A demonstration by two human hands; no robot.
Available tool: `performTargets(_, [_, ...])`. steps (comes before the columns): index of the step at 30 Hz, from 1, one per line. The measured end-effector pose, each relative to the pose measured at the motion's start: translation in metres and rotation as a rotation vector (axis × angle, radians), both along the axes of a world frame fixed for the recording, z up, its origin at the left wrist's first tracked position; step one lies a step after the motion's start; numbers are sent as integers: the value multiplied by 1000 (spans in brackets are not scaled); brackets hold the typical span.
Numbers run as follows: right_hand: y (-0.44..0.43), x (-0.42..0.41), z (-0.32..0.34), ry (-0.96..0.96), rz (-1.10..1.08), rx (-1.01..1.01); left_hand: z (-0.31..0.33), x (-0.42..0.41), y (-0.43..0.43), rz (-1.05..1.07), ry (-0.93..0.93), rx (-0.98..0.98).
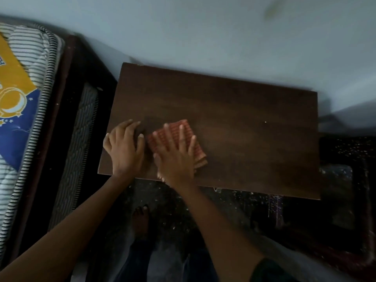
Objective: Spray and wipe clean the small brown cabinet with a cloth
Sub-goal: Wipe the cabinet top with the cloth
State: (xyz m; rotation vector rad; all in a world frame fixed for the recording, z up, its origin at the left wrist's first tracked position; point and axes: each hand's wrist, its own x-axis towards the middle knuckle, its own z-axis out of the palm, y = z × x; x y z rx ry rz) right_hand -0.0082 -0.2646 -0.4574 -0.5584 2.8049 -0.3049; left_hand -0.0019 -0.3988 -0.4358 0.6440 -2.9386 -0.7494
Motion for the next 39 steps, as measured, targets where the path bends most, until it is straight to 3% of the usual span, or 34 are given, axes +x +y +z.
performTargets(3, [27, 29, -2, 10, 117, -31, 1, -9, 25, -64, 2, -14])
performTargets(6, [81, 54, -4, 35, 32, -18, 0, -19, 49, -137, -41, -64])
performTargets(11, [192, 43, -4, 18, -295, 151, -3, -41, 87, -246, -109, -121])
performTargets(15, [195, -10, -1, -24, -662, 113, -6, -54, 108, -297, -143, -138])
performTargets(17, [174, -29, 0, -20, -613, 95, -7, -55, 118, -308, -153, -139])
performTargets(21, [165, -14, 2, 38, -215, 88, -8, -54, 132, -310, -142, -146])
performTargets(23, [187, 10, -1, 39, -131, 60, -8, -54, 135, -313, -139, -139])
performTargets(27, [263, 35, -4, 4, -528, 155, -12, -56, 141, -324, -148, -123])
performTargets(29, [288, 20, 1, -64, -700, 149, -14, -56, 142, -327, -143, -118])
performTargets(34, [298, -91, 1, -36, -866, 109, -10, -54, 138, -303, -90, -78])
performTargets(39, [239, -175, -5, -10, -851, 113, -5, -47, 117, -239, -37, -38])
